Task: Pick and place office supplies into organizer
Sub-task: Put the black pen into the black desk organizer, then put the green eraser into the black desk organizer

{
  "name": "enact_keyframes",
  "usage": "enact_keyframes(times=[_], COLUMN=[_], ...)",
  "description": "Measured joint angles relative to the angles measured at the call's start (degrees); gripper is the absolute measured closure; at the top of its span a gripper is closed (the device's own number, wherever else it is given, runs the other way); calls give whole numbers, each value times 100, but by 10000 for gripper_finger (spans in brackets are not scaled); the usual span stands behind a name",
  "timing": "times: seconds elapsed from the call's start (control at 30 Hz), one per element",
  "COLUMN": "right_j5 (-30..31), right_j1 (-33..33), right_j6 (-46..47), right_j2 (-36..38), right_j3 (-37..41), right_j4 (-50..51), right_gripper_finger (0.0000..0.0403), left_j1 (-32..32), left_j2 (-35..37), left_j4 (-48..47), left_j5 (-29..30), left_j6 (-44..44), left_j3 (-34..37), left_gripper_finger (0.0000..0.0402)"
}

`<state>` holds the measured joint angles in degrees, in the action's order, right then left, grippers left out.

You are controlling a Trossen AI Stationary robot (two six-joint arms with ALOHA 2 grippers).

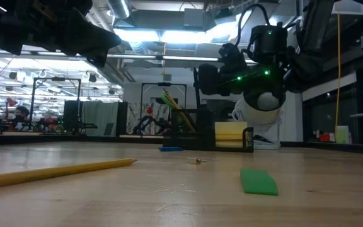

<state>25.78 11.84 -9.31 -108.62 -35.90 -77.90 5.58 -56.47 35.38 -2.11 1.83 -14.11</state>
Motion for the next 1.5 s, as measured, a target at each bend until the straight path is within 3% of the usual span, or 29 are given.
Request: enact_keyframes(times=[0.23,0.47,0.73,1.0,1.13,1.3,1.5], right_j5=[-2,-2,-2,-15,-152,-384,-1220], right_j1=[0,0,-146,-529,-722,-991,-1364], right_j6=[342,628,596,254,258,256,424], right_j2=[0,0,2,140,456,965,1462], right_j3=[-2,-2,-7,-347,-541,-921,-1620], right_j4=[118,405,-300,-187,507,2155,4498], right_gripper_finger=[329,324,323,323,322,322,322], left_j1=[0,0,0,0,-2,0,2], left_j2=[0,0,0,0,1,0,0], left_j4=[0,0,-1,0,1,7,15], left_j5=[-2,-1,-2,-2,-2,-4,-140], left_j6=[50,52,49,48,49,61,58], left_j3=[0,0,0,0,0,0,0], left_gripper_finger=[399,399,400,400,398,400,399])
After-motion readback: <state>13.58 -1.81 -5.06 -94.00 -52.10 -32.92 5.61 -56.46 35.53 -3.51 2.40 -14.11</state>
